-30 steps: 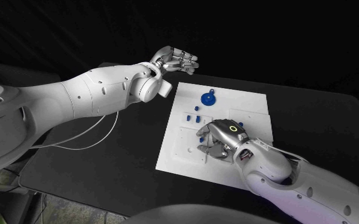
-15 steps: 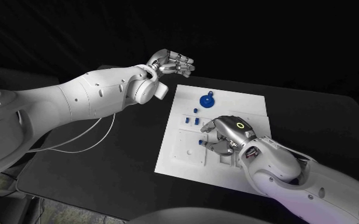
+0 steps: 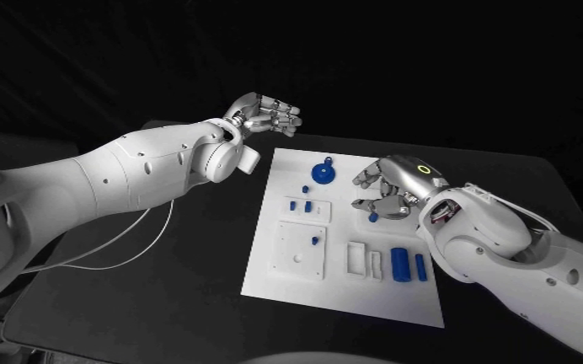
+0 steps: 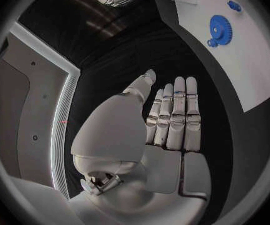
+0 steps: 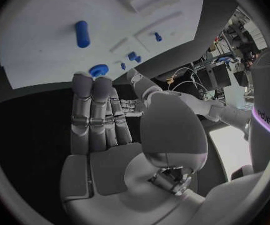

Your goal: Assemble the parts on the task board

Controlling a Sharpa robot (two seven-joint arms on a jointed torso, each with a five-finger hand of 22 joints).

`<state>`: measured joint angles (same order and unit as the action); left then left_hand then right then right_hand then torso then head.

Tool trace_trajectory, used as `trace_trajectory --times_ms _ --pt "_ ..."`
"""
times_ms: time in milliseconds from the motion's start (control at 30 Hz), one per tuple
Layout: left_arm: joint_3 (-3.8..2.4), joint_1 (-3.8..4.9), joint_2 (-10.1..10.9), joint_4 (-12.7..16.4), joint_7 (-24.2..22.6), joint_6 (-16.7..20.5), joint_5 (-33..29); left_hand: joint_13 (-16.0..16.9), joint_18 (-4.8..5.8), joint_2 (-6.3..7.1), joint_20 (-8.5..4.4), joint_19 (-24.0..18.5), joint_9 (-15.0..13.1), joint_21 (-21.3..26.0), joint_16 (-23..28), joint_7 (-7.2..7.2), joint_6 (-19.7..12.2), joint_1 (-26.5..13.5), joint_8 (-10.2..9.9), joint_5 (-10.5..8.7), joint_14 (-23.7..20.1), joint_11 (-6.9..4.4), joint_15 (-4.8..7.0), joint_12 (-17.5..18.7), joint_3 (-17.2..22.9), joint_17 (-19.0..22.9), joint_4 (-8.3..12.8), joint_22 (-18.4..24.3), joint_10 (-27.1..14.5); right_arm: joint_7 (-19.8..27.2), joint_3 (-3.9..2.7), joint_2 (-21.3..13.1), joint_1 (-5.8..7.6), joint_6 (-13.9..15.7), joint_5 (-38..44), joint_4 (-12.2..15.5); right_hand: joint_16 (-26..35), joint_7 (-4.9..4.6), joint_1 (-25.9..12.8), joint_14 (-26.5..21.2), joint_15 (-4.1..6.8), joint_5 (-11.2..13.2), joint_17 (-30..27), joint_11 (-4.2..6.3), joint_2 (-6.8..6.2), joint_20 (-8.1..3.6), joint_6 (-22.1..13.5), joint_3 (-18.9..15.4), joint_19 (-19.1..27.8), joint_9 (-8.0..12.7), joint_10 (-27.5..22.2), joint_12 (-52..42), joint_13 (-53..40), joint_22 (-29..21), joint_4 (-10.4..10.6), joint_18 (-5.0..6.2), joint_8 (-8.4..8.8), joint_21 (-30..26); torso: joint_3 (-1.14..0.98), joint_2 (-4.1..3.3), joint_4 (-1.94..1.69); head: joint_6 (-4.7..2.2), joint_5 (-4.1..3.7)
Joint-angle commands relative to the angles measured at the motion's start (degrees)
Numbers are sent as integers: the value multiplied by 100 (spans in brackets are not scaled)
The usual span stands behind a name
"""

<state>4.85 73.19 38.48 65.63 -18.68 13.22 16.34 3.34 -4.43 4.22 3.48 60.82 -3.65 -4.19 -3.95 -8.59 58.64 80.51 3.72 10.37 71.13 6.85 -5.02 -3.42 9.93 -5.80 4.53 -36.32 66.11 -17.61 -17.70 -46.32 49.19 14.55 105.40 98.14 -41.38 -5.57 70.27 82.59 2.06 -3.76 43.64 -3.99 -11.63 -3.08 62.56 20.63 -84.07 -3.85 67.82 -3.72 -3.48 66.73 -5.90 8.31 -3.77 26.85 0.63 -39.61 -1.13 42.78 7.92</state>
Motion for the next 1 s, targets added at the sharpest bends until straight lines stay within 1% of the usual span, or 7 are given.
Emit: trace_trajectory --times_ms 33,333,500,633,733,833,1000 --pt "-4 7 -7 12 -82 -33 -32 4 -14 -21 40 -3 -7 -17 17 11 -35 20 -6 -8 -9 -7 4 -8 -33 -3 -4 5 -26 -21 -19 -80 23 -585 -328 -84 -7 47 143 -6 -52 70 -17 -28 61 28 -26 -389 -220 4 -140 5 -1 -54 82 45 17 -111 -6 -6 -1 -35 -33" --pt "-4 6 -59 30 -89 -28 -50 4 -14 -21 40 -3 -7 -17 17 11 -35 20 -6 -8 -9 -7 4 -8 -33 -3 -4 5 -26 3 -41 -177 -11 -831 -192 -246 -14 79 343 -43 -84 74 -41 -68 -15 64 -144 -620 -209 3 -294 -6 -3 -131 164 90 16 -293 -2 -6 2 -24 -40" --pt "-4 6 -60 29 -88 -26 -52 4 -14 -21 40 -3 -7 -17 17 11 -35 20 -6 -8 -9 -7 4 -8 -33 -3 -4 5 -26 11 -42 -191 -75 -939 -135 -306 -18 86 360 -44 -82 66 -44 -67 -18 64 -146 -628 -211 3 -298 -6 -3 -141 170 95 16 -317 -5 -7 -10 4 -47" --pt "-4 6 -49 28 -86 -22 -52 4 -15 -30 38 2 -7 -18 19 11 -37 35 -5 -5 -16 -6 3 -8 -35 -5 5 35 -32 33 -39 -181 -137 -1010 -135 -347 -24 77 374 -40 -68 45 -48 -49 29 55 -116 -601 -218 1 -231 -10 -3 -133 161 87 15 -295 -1 -6 -17 -5 -47" --pt "-4 6 -45 27 -85 -16 -51 4 -15 -30 38 2 -7 -18 19 11 -37 35 -5 -5 -16 -6 3 -8 -35 -5 5 35 -32 53 -38 -170 -175 -1035 -149 -357 -30 65 359 -30 -52 8 -54 -25 79 38 -67 -488 -225 3 -131 -4 0 -130 108 64 17 -278 -1 -4 -12 -1 -45" --pt "-4 6 -44 27 -84 -9 -43 3 -14 -37 37 -3 -7 -23 19 9 -38 37 -5 7 -18 -4 2 -8 -26 -4 8 32 -34 84 -37 -158 -207 -1026 -163 -353 -36 0 304 -19 -46 -40 -56 -16 99 29 50 -348 -231 6 -71 2 1 -119 67 47 19 -230 2 -6 -10 2 -44" --pt "-4 6 -48 26 -86 -7 -38 3 -14 -37 37 -3 -7 -23 19 9 -38 37 -5 7 -18 -4 2 -8 -26 -4 8 32 -34 127 -36 -139 -230 -951 -184 -343 -59 -3 210 11 -20 58 -43 25 125 1 214 164 -245 7 133 11 4 -50 -37 5 20 -14 -1 -5 -8 7 -34"
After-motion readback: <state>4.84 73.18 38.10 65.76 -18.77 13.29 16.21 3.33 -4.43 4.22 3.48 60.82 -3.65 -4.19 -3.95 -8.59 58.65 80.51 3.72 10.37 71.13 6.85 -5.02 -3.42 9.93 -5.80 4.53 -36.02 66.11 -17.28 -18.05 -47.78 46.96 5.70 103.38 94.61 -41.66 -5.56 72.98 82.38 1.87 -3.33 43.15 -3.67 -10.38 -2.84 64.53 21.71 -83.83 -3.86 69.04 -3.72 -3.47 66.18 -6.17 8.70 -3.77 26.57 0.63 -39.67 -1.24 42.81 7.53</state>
